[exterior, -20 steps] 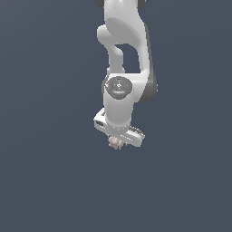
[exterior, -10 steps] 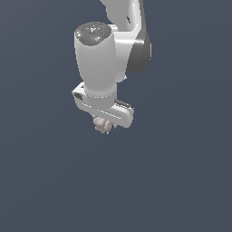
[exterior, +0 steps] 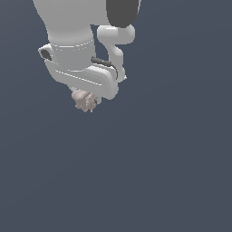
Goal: Pick up the object and move it to a goal position.
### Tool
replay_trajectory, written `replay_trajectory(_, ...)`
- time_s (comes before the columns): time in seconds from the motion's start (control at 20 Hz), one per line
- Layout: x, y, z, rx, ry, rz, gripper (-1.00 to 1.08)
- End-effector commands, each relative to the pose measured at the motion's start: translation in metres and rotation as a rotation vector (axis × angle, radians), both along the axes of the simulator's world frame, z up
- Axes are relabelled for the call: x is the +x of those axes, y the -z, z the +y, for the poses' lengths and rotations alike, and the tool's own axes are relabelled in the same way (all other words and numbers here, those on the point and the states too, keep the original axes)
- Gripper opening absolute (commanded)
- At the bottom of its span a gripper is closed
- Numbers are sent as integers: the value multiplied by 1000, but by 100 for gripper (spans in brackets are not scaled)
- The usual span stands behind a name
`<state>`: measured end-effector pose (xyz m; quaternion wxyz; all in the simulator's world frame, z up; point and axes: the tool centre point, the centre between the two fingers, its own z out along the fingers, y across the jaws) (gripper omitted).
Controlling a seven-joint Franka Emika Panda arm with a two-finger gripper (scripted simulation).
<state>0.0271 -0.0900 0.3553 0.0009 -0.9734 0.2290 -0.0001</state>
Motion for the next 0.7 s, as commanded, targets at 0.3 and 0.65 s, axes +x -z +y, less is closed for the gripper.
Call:
replay_trajectory(0.3, -10, -84, -37, -1, -1, 1, -100)
replay_trajectory(0.65, -13, -125, -55, -2, -2, 1, -100)
